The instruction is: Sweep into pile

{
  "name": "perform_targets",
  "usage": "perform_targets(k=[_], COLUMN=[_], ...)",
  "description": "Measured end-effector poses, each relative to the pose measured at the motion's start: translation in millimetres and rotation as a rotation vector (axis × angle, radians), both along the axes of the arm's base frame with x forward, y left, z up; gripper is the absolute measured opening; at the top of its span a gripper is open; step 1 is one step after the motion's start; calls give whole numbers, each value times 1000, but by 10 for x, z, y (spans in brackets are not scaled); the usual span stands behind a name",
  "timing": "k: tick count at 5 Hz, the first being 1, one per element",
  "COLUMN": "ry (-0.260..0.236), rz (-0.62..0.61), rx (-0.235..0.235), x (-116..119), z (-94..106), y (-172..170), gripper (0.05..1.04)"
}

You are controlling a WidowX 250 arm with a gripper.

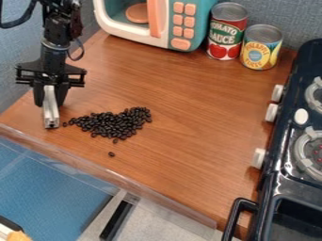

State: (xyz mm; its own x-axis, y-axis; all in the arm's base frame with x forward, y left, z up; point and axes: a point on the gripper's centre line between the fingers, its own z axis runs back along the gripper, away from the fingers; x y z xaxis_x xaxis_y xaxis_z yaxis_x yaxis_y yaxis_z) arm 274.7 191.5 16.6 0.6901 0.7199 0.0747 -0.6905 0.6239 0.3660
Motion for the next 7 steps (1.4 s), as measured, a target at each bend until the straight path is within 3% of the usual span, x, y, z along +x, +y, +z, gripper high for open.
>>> perform_targets(k=[2, 4, 7], ry=[54, 51, 93], rz=[-45, -39, 3], rx=[-8, -20, -110], x=[-135, -127, -123], z=[-50, -71, -74], y=[-82, -164, -490], gripper=[378, 378, 378])
